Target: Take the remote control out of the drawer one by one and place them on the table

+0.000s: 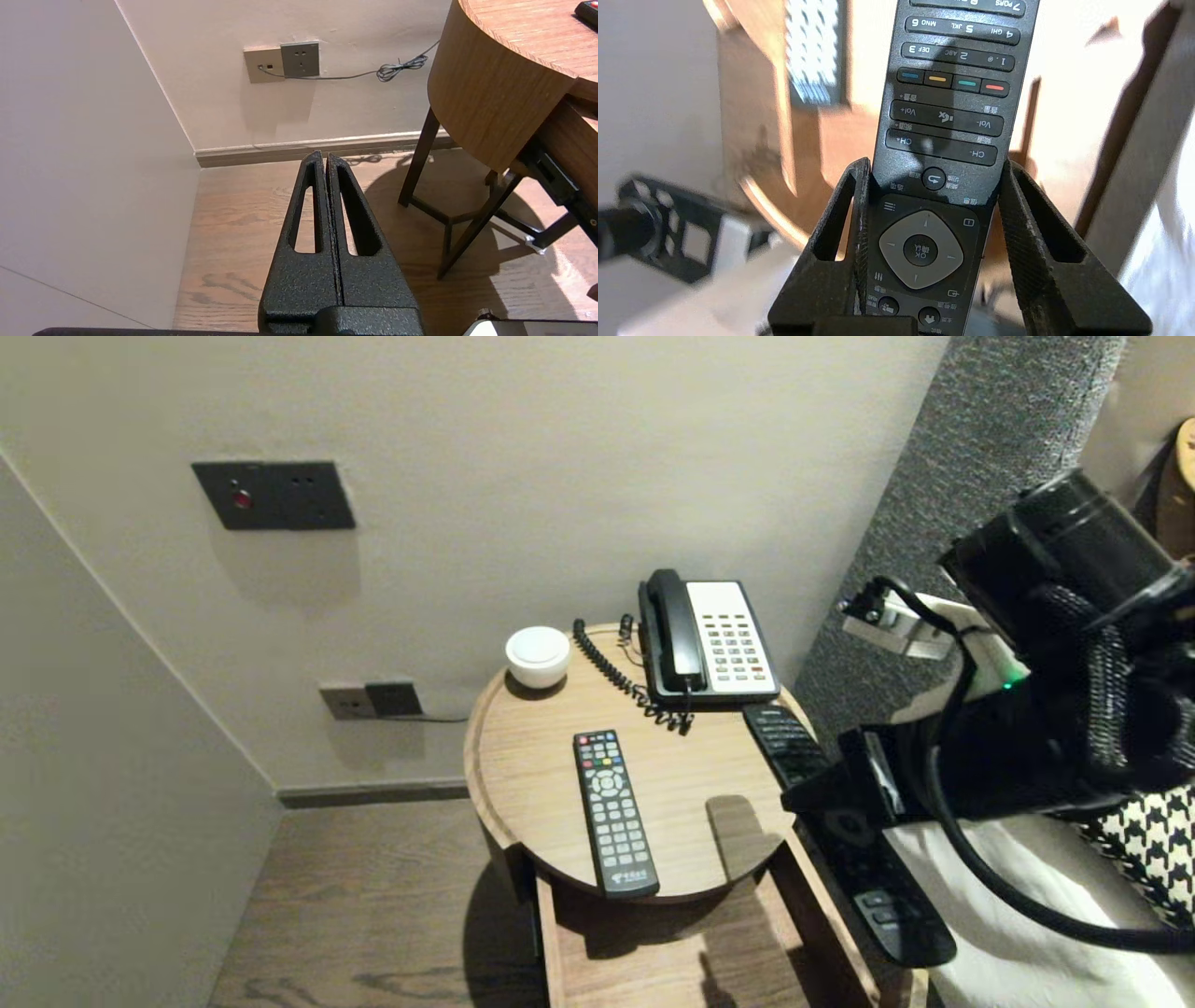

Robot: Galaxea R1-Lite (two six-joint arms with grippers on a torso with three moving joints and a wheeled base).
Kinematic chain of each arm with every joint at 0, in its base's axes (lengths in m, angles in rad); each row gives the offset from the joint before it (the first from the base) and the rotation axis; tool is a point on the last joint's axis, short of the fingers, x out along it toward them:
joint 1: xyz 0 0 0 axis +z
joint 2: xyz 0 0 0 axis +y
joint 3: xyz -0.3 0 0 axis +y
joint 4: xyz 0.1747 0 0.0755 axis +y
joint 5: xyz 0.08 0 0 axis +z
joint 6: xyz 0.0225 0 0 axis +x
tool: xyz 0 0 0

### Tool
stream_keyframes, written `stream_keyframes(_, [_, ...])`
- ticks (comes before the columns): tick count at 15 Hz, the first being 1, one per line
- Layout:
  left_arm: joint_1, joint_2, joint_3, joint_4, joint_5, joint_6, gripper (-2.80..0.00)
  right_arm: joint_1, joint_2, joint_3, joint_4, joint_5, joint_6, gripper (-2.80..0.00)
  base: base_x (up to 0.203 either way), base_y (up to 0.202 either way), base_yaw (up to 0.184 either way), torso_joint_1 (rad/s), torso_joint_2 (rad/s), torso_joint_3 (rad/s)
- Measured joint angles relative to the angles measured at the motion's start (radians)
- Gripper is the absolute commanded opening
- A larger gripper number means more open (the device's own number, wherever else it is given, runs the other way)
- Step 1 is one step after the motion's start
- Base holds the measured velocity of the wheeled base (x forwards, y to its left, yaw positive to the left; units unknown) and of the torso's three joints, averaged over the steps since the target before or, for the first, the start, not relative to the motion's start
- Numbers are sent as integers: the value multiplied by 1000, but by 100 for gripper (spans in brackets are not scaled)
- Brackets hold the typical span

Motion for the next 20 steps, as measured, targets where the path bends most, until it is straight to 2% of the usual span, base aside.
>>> stream_keyframes(3, [0, 0, 0, 0, 0, 0, -280, 7, 107, -94, -6, -1, -9, -280, 0, 0, 0, 0, 0, 0])
stream_keyframes(9, [0, 0, 0, 0, 0, 0, -280, 11, 311, -175, -132, -26, -52, -280, 0, 0, 0, 0, 0, 0])
stream_keyframes(12, [0, 0, 0, 0, -1, 0, -280, 11, 397, -187, -165, -87, -72, -280, 0, 0, 0, 0, 0, 0])
stream_keyframes(20, [0, 0, 0, 0, 0, 0, -280, 5, 492, -194, -207, -93, -75, -280, 0, 0, 0, 0, 0, 0])
